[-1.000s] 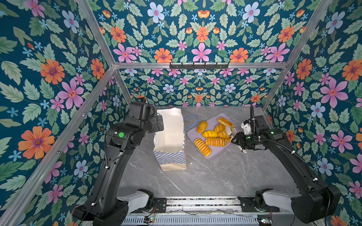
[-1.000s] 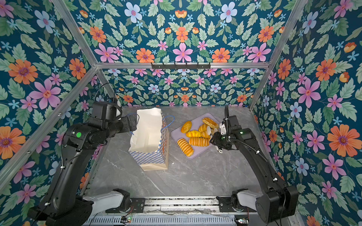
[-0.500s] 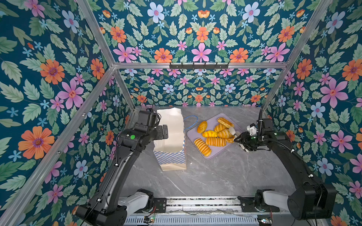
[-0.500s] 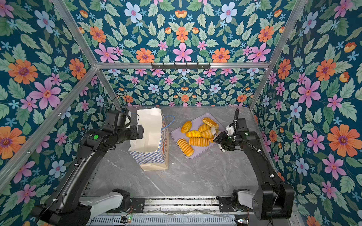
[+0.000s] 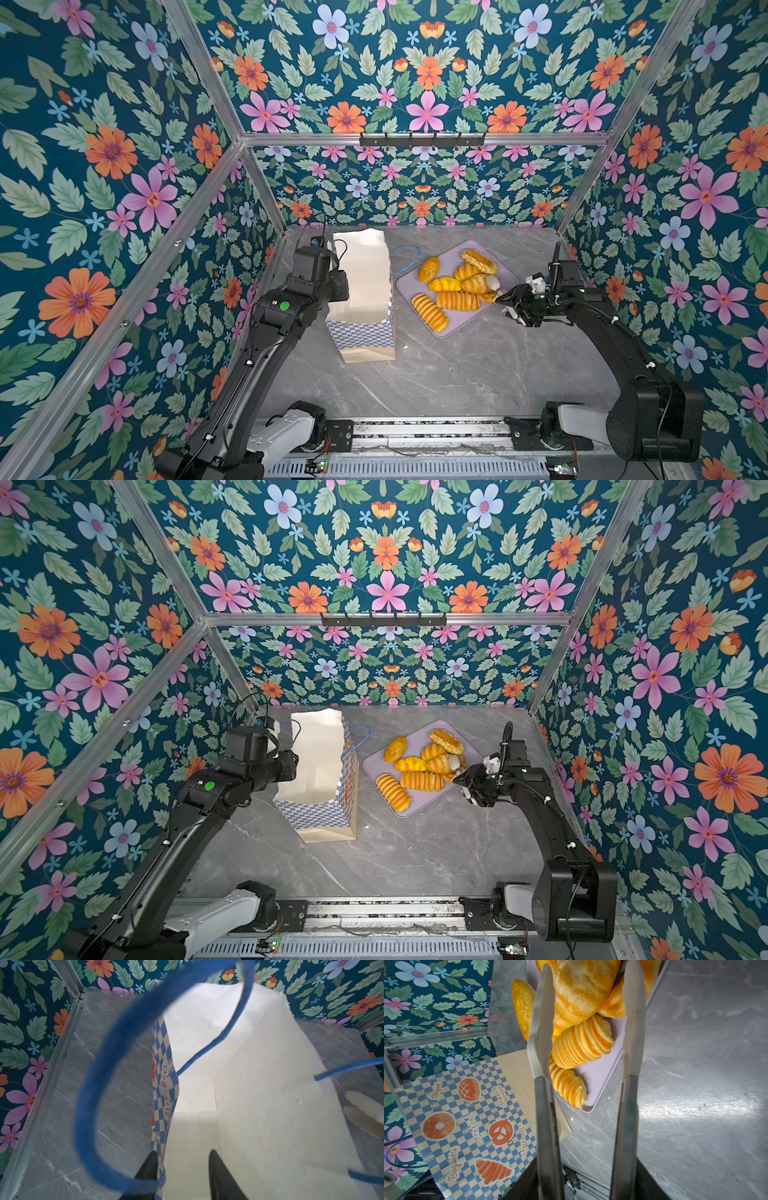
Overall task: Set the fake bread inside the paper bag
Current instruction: 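Lower the tongs onto the croissant and squeeze them shut with the right gripper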
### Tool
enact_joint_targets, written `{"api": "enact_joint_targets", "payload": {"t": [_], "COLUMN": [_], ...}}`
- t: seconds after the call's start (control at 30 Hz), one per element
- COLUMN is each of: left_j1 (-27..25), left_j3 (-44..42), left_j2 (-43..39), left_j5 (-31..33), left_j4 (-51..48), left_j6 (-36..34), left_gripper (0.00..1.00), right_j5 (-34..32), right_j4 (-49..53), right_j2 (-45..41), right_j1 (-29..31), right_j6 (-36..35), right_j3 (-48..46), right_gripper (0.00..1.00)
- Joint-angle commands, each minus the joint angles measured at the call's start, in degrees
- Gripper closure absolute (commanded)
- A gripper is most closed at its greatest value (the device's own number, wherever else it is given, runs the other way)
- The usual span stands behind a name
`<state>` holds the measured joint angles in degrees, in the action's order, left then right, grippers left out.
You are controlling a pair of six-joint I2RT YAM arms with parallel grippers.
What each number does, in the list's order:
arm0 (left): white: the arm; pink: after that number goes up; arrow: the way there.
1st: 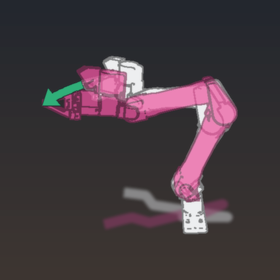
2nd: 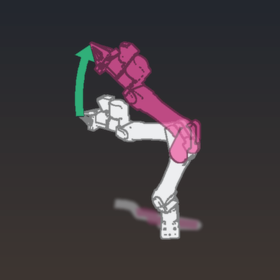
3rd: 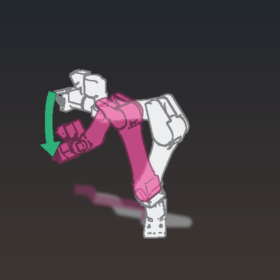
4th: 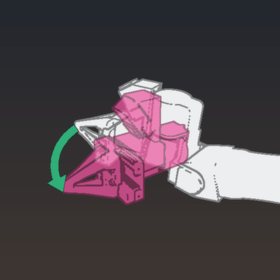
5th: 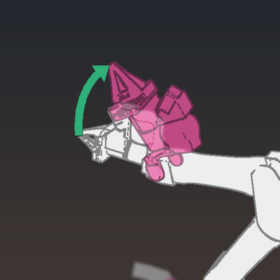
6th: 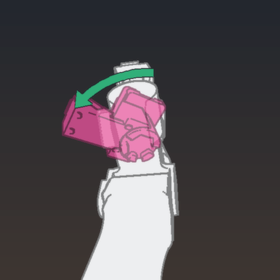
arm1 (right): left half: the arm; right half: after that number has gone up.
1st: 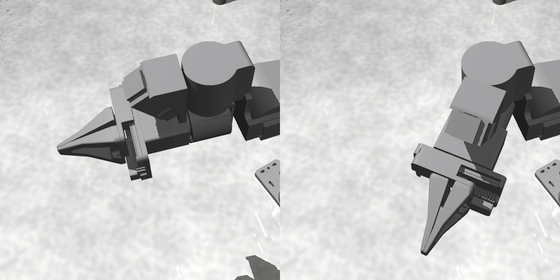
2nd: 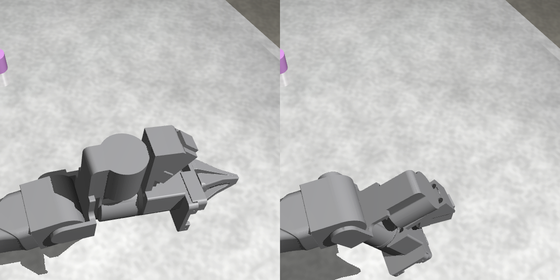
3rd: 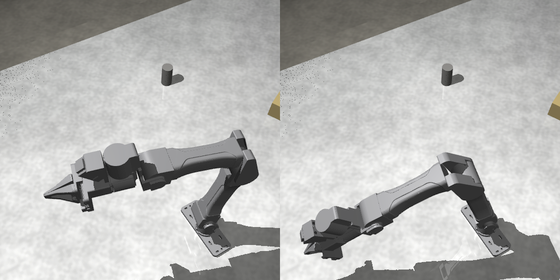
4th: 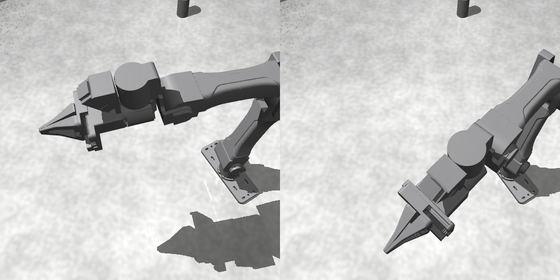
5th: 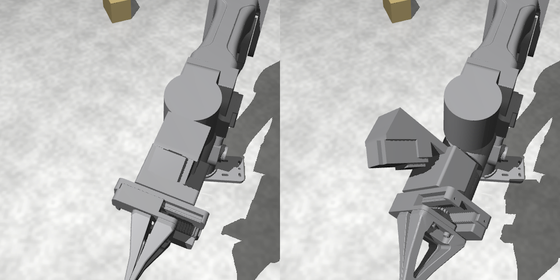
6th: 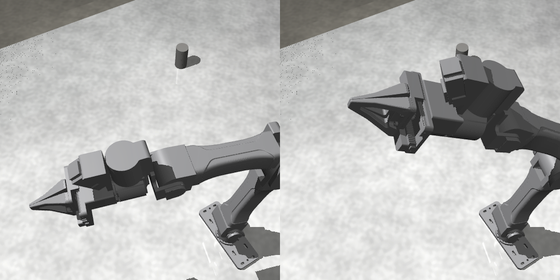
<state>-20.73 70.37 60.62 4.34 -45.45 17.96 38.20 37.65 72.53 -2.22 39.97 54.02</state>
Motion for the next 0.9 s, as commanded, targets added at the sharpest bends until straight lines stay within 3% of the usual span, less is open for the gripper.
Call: {"api": "enact_joint_targets", "payload": {"t": [0.0,0.2,0.87], "left_j1": [0.1,0.1,0.1], "left_j3": [-0.7,-1.5,-2.5], "left_j2": [-0.9,-1.6,-3.5], "left_j5": [-0.7,-1.8,-1.9], "left_j4": [2.7,3.5,3.7], "left_j6": [0.9,1.8,2.9], "left_gripper": [0.67,0.75,0.75], "right_j5": [1.7,2.2,5.2], "right_j4": [-2.8,-4.4,-9.1], "right_j2": [0.5,1.9,7.2], "right_j1": [0.0,0.1,0.1], "right_j6": [1.6,2.5,5.3], "right_j3": [0.0,0.2,1.4], "right_gripper": [0.44,0.43,0.41]}}
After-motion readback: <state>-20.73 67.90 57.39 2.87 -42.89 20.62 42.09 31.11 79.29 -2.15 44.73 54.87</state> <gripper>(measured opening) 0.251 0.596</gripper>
